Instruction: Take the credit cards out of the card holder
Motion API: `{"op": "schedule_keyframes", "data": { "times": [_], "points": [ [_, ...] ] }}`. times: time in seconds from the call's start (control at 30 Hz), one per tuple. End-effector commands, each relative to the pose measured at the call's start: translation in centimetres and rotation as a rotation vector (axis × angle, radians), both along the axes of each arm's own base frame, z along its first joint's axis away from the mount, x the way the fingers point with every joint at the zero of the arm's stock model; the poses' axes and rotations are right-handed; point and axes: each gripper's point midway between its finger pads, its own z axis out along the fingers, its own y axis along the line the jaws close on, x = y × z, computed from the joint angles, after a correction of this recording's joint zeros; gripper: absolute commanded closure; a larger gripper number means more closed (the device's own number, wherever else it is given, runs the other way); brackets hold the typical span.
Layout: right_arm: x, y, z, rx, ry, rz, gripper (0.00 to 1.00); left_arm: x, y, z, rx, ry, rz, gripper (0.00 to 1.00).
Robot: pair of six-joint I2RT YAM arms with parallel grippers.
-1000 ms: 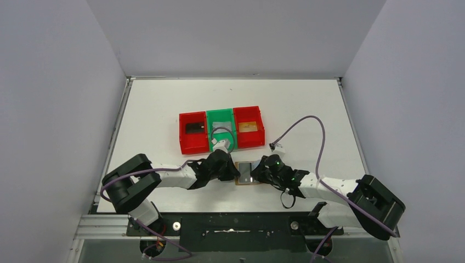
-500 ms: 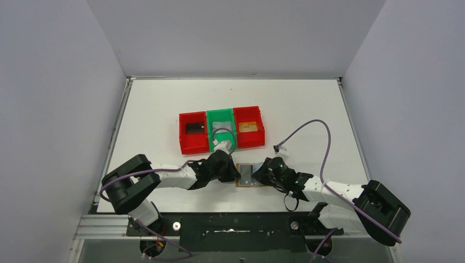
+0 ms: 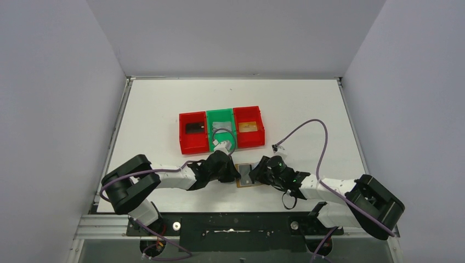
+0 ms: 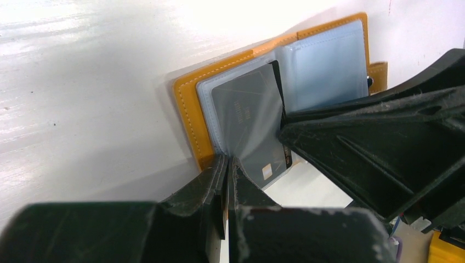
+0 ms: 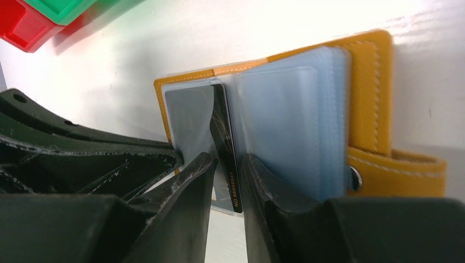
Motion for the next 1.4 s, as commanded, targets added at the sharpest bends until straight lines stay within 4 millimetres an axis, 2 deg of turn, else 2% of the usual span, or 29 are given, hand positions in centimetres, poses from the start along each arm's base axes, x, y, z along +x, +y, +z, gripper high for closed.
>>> {"op": "schedule_keyframes", "data": {
  "times": [0.0, 0.07, 0.27, 0.63, 0.87, 0.9, 0.97, 1.03, 1.1, 1.27, 1.37],
  "points": [
    [0.2, 0.9, 0.0, 0.043, -0.015, 0.034, 0.74, -4.2, 4.2, -5.6, 0.196, 0.14, -0.067, 1.0],
    [0.1, 1.5, 0.3, 0.069, -0.024, 0.058, 0.78, -4.3, 4.1, -5.9, 0.194, 0.146, -0.07, 1.0],
    [0.4, 1.7, 1.0, 0.071, -0.061, 0.077, 1.0, -4.4, 4.0, -6.3, 0.182, 0.151, -0.074, 1.0],
    [0.8, 0.3, 3.4, 0.062, -0.129, 0.052, 1.0, -3.9, 4.4, -5.5, 0.213, 0.124, -0.07, 1.0],
    [0.8, -0.5, 3.2, 0.037, -0.114, 0.021, 0.99, -3.7, 4.6, -4.8, 0.226, 0.106, -0.077, 1.0],
    [0.7, -0.6, 2.9, 0.026, -0.104, 0.02, 0.94, -3.7, 4.5, -4.7, 0.224, 0.1, -0.082, 0.99],
    [0.8, -0.7, 2.7, 0.017, -0.096, 0.022, 0.86, -3.7, 4.5, -4.5, 0.23, 0.097, -0.095, 0.85],
    [0.8, -0.7, 2.3, 0.014, -0.082, 0.017, 0.79, -3.5, 4.5, -4.0, 0.23, 0.083, -0.094, 0.77],
    [0.8, -0.9, 1.9, 0.012, -0.062, 0.012, 0.76, -3.2, 4.2, -3.0, 0.209, 0.066, -0.092, 0.71],
    [0.8, -0.8, 1.6, 0.025, -0.05, 0.018, 0.75, -1.4, 3.4, 0.7, 0.169, -0.01, -0.055, 0.67],
    [0.7, -0.5, 1.7, 0.043, -0.052, 0.031, 0.75, -0.7, 3.4, 1.8, 0.185, -0.028, -0.041, 0.66]
  ]
}}
